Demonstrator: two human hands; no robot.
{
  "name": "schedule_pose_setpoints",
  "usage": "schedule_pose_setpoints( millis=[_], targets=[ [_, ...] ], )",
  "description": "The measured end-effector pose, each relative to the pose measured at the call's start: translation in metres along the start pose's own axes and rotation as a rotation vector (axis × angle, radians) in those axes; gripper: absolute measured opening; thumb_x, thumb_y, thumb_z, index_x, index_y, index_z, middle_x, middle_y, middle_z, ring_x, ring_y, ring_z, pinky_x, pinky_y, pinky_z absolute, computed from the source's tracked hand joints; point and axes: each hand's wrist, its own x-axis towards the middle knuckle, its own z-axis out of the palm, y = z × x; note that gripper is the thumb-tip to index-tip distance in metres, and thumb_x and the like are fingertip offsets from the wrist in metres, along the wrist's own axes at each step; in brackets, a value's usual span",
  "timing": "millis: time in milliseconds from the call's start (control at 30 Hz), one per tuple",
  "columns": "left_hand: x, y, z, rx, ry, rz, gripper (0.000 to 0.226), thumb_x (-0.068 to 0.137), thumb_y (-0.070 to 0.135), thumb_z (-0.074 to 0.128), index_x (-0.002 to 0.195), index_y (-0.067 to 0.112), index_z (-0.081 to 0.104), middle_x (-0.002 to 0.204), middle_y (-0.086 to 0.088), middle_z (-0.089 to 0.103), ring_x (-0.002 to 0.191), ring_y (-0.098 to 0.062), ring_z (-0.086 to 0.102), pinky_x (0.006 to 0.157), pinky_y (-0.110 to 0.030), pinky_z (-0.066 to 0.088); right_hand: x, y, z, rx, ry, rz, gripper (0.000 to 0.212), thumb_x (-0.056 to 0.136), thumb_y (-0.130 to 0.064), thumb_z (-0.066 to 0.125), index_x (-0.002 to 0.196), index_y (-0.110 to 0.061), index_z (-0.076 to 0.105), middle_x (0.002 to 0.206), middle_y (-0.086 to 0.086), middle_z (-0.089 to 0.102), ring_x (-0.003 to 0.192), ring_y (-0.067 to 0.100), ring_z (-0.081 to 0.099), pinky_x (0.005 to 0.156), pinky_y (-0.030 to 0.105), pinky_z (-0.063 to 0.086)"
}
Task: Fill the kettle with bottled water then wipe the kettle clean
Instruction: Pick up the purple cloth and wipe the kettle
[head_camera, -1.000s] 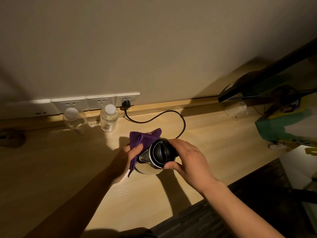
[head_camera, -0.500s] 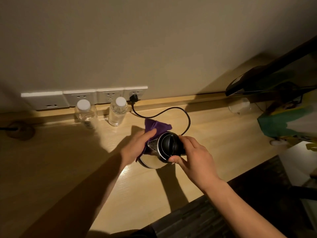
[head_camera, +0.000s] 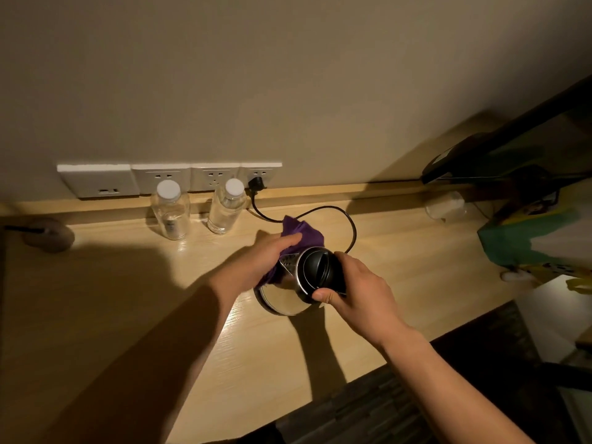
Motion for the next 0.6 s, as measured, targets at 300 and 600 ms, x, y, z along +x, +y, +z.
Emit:
schedule_pose_setpoints(
  millis=[300,600],
  targets=[
    [-0.021,-0.006,0.019,-0.215,0.19,0.037,0.039,0.092,0.051,0.063,0.113,0.02,0.072,0.103,-0.009,0.082,0.097,-0.028,0.078,0.093,-0.045,0.058,0.011,-0.007,-0.002,-0.048,-0.063,0.024,0.076,0.08,-0.078,0.065,0.135,-0.028,0.047,0.123,-0.001,0.069,0.107,0.026,0.067,0.079,0.038,0.055],
    [-0.028,-0.035,0.05,-0.441,0.485,0.151,0.035,0.097,0.052,0.056,0.109,0.023,0.071,0.096,-0.01,0.082,0.088,-0.029,0.079,0.073,-0.041,0.064,0.025,0.003,-0.001,-0.151,-0.116,-0.058,0.086,0.074,-0.095,0.046,0.124,-0.025,0.048,0.109,0.0,0.072,0.095,0.027,0.069,0.066,0.035,0.045]
  ],
)
